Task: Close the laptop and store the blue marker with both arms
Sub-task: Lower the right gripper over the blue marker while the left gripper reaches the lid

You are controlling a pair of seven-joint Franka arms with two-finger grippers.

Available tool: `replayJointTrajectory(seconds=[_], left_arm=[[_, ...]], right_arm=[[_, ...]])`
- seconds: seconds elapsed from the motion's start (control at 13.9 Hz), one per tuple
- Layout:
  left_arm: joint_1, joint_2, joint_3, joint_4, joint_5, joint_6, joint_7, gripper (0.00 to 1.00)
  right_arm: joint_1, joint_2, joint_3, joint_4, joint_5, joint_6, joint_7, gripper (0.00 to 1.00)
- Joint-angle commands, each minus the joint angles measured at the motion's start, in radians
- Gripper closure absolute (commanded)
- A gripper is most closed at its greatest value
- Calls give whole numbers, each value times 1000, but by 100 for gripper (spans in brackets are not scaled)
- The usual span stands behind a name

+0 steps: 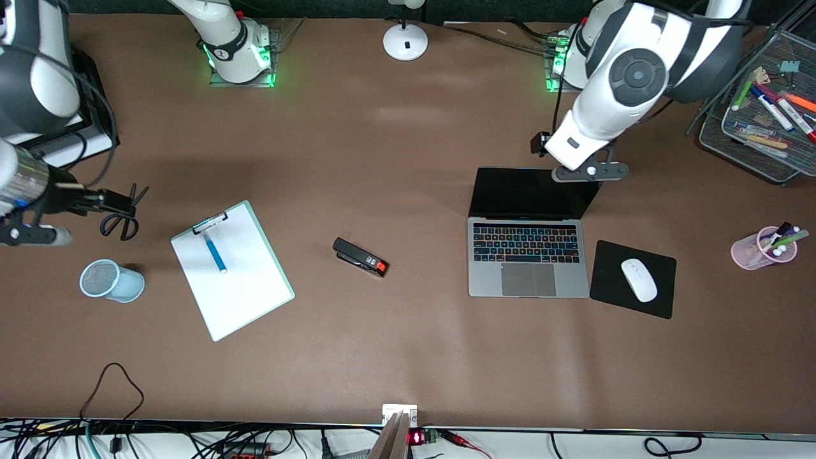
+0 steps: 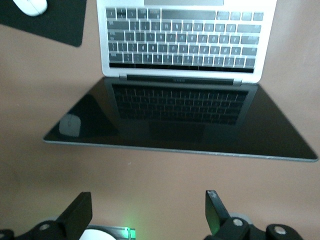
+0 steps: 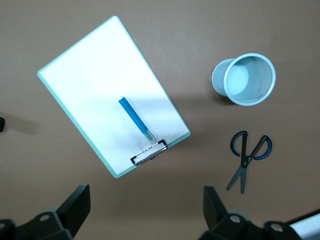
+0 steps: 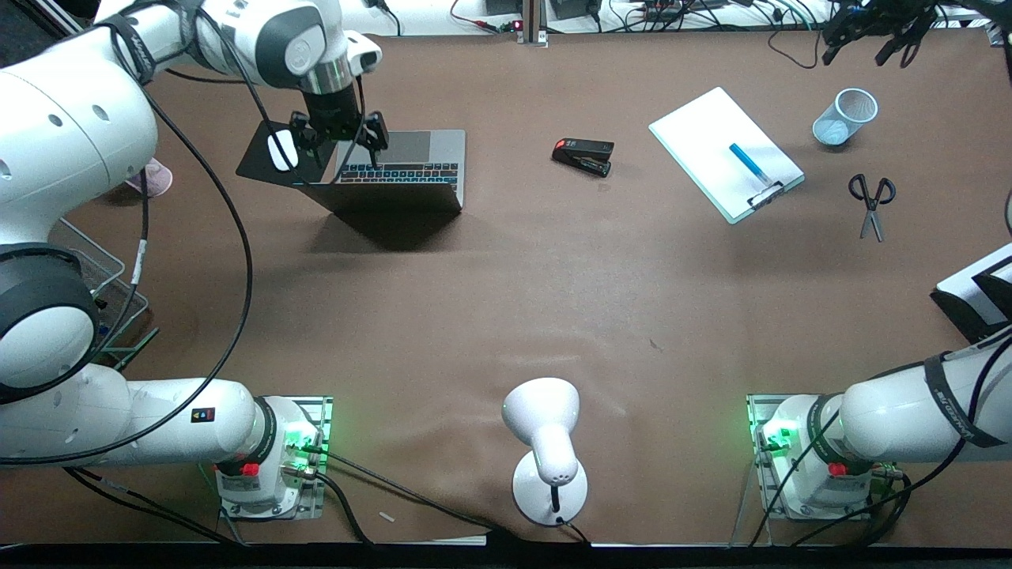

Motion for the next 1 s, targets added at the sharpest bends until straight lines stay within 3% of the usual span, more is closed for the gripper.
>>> replayJointTrajectory(seconds=[0.0, 0.43, 0.93], left_arm=[[11, -30, -12, -69, -18, 35, -4, 0], [16, 42, -12, -92, -18, 67, 0, 0], [22, 84, -10, -70, -9, 113, 10, 0]], right_arm=[[1, 53, 1, 7, 11, 52, -4, 0], [55, 180, 1, 7, 12, 190, -97, 0], [60, 277, 7, 5, 14, 206, -215, 0]])
